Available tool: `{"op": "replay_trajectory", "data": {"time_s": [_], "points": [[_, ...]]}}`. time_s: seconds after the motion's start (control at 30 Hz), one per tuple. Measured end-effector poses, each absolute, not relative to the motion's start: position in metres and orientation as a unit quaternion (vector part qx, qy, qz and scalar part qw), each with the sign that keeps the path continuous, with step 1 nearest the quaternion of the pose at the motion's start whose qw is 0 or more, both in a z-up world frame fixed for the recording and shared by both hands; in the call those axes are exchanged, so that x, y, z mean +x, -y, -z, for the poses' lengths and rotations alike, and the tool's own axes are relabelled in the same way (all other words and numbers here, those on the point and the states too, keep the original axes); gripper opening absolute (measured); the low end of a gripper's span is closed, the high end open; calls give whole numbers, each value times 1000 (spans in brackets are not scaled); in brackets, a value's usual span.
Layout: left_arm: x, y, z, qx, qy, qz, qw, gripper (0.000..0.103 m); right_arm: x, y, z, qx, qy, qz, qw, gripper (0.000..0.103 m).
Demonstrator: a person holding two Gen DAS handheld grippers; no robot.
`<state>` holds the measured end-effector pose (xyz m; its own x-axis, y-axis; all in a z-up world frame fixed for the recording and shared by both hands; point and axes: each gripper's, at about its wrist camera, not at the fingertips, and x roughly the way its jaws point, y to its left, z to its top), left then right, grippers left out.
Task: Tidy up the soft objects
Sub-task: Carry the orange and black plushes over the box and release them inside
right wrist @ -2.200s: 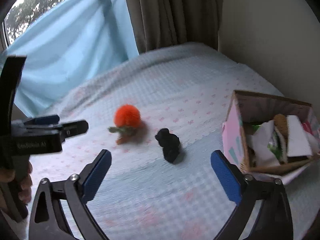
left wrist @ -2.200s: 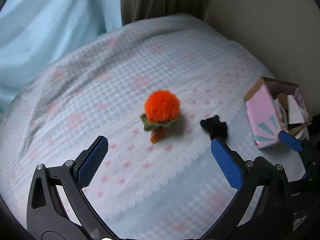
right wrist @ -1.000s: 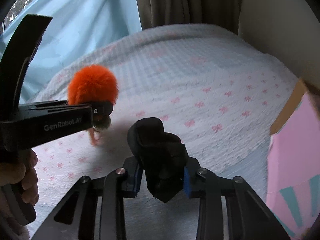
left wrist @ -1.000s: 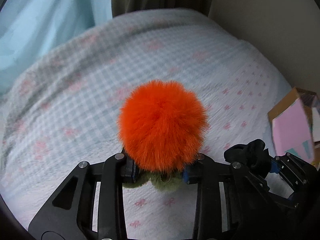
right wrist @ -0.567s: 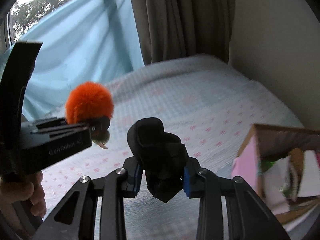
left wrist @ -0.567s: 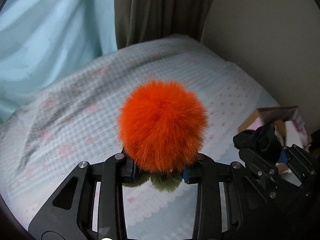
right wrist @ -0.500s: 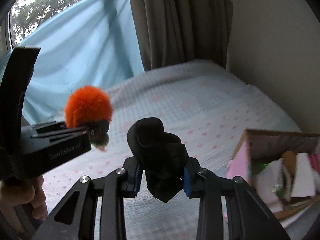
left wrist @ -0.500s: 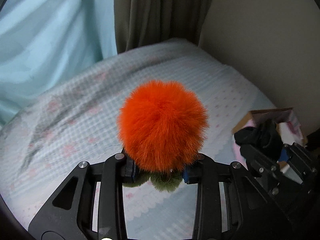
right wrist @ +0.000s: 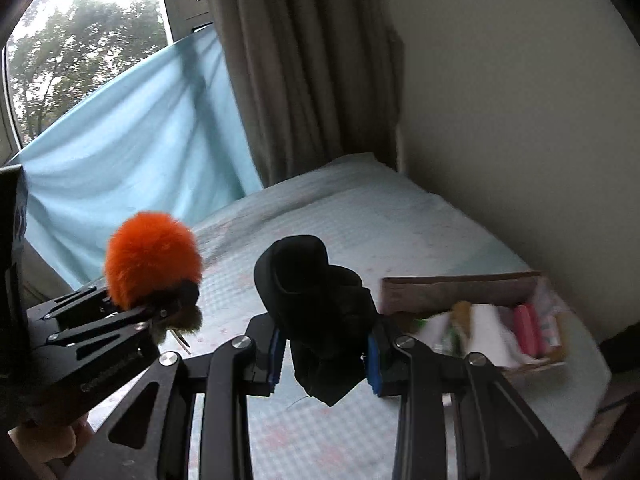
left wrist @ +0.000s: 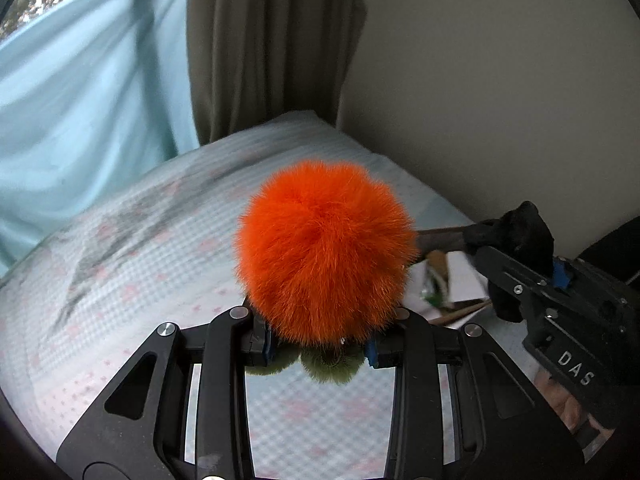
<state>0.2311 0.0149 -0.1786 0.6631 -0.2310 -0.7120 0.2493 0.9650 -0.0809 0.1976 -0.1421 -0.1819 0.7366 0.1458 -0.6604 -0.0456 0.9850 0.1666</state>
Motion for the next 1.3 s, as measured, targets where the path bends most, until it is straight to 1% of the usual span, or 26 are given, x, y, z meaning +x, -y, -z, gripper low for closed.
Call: {"op": "replay_trajectory", "data": {"time_s": [0.27, 0.57, 0.7, 0.97, 1.3], "points": [[220, 46, 164, 23, -396, 148, 906, 28, 183, 224, 161, 82, -372, -14, 925, 30], [252, 118, 183, 17, -430, 135, 893, 28, 209, 316, 177, 99, -401, -6, 911, 30], [279, 150, 201, 14, -449, 122, 885, 28, 232, 347, 193, 98, -420, -17, 902, 30], [315, 196, 242, 20, -482, 108, 869, 28, 281, 369, 241, 89, -465, -53, 879, 30], [344, 218, 325, 11, -549, 75, 833, 28, 328, 373, 314, 78, -528, -92, 841, 30]]}}
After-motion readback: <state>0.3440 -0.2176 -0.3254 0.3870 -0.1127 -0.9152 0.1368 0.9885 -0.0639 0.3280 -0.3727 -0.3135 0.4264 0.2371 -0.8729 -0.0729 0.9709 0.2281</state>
